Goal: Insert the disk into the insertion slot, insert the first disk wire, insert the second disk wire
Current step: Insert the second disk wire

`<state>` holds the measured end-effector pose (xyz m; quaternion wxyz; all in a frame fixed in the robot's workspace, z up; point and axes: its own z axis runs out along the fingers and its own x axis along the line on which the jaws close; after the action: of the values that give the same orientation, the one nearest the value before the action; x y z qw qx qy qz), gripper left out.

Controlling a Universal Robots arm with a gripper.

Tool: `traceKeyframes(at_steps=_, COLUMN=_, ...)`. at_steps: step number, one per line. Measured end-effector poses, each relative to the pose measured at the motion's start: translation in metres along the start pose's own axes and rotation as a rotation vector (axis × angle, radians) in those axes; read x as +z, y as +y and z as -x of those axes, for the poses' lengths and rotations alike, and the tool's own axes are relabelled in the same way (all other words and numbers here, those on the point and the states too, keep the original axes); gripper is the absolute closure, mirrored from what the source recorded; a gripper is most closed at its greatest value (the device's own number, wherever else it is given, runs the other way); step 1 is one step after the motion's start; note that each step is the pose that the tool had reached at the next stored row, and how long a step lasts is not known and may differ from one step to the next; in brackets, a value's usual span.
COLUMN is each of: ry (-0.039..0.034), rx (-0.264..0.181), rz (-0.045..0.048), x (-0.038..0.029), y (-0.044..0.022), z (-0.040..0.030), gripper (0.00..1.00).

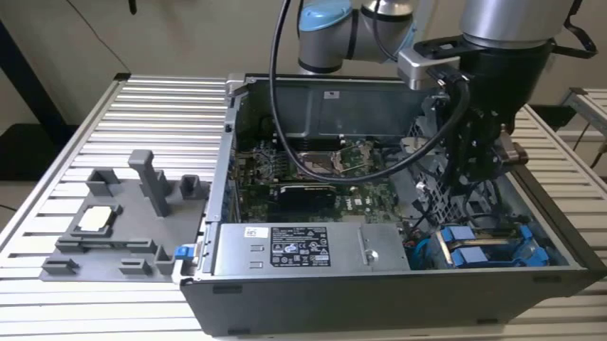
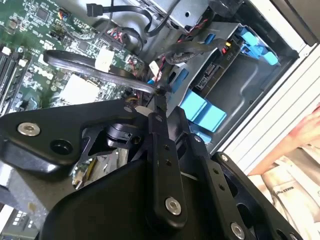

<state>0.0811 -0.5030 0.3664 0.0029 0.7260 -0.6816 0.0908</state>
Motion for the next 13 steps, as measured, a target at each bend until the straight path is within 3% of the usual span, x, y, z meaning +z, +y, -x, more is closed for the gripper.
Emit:
traceKeyframes(at_steps=4, ry=-0.0067, rx=0.002, rz=-0.0110, x=0.0005, y=0.0009, z=0.0005, gripper=0.74)
traceKeyframes(at_steps=8, ry=-0.0410, rx=0.007, rz=-0.0178, x=0.0005, y=0.0012, z=0.0005, gripper=0.74)
traceKeyframes(at_steps=11, ry=-0.0445, rx=0.007, rz=-0.0203, x=0.0011, y=0.0015, z=0.0006, gripper=0.74)
traceKeyframes(at_steps=13, ry=-0.0545, rx=0.009, rz=-0.0229, x=0.0019, y=0.0017, z=0.0007, gripper=0.74)
